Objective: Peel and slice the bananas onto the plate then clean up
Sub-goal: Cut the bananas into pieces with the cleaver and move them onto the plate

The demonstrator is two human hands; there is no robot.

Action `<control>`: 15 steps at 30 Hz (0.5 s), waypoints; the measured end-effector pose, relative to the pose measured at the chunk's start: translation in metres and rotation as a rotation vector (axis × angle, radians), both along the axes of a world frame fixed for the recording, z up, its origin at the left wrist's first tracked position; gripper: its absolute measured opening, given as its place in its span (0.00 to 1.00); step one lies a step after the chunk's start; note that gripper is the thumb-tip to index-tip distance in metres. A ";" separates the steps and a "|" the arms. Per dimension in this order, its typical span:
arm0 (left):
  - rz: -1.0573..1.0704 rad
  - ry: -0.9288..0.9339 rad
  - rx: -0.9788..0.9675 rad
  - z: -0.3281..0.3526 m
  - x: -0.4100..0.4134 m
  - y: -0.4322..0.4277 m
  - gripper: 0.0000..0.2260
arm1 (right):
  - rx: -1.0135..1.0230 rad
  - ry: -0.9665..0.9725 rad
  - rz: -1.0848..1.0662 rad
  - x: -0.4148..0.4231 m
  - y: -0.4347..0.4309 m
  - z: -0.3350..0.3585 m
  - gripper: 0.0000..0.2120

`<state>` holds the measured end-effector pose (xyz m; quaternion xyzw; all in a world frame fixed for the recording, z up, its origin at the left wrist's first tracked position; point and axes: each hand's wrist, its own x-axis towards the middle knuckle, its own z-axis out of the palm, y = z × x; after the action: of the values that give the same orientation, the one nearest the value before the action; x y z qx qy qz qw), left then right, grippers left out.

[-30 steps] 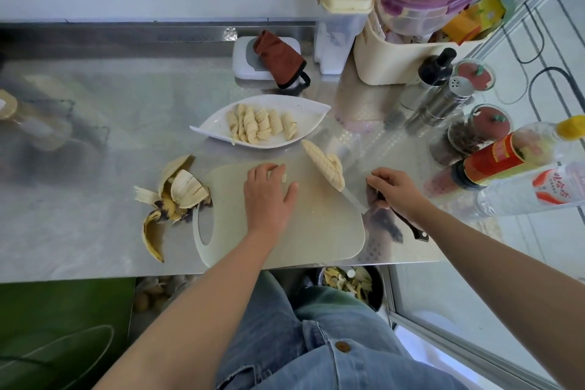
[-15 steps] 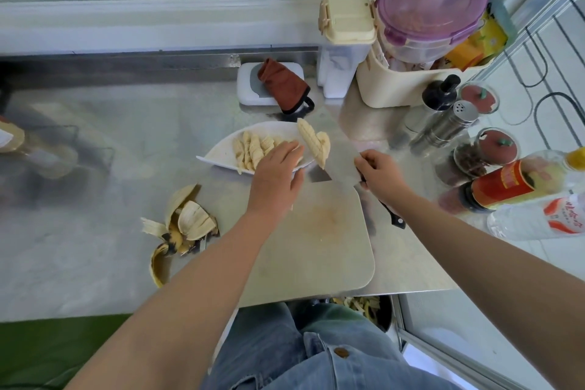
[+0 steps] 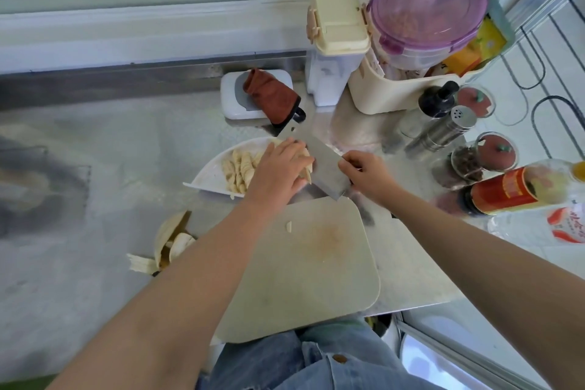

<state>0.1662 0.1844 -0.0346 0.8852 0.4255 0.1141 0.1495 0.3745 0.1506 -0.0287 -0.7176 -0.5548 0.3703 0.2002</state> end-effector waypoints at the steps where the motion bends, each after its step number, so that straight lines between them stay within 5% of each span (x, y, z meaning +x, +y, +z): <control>1: -0.001 -0.017 0.004 0.000 0.001 0.001 0.17 | 0.001 0.001 -0.003 0.000 0.001 0.000 0.08; 15: 0.117 -0.117 -0.005 -0.002 0.009 0.003 0.05 | 0.050 -0.028 -0.061 0.014 -0.006 0.007 0.08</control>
<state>0.1752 0.1878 -0.0366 0.8503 0.4673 0.1732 0.1694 0.3888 0.1449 -0.0222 -0.7339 -0.5445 0.3403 0.2215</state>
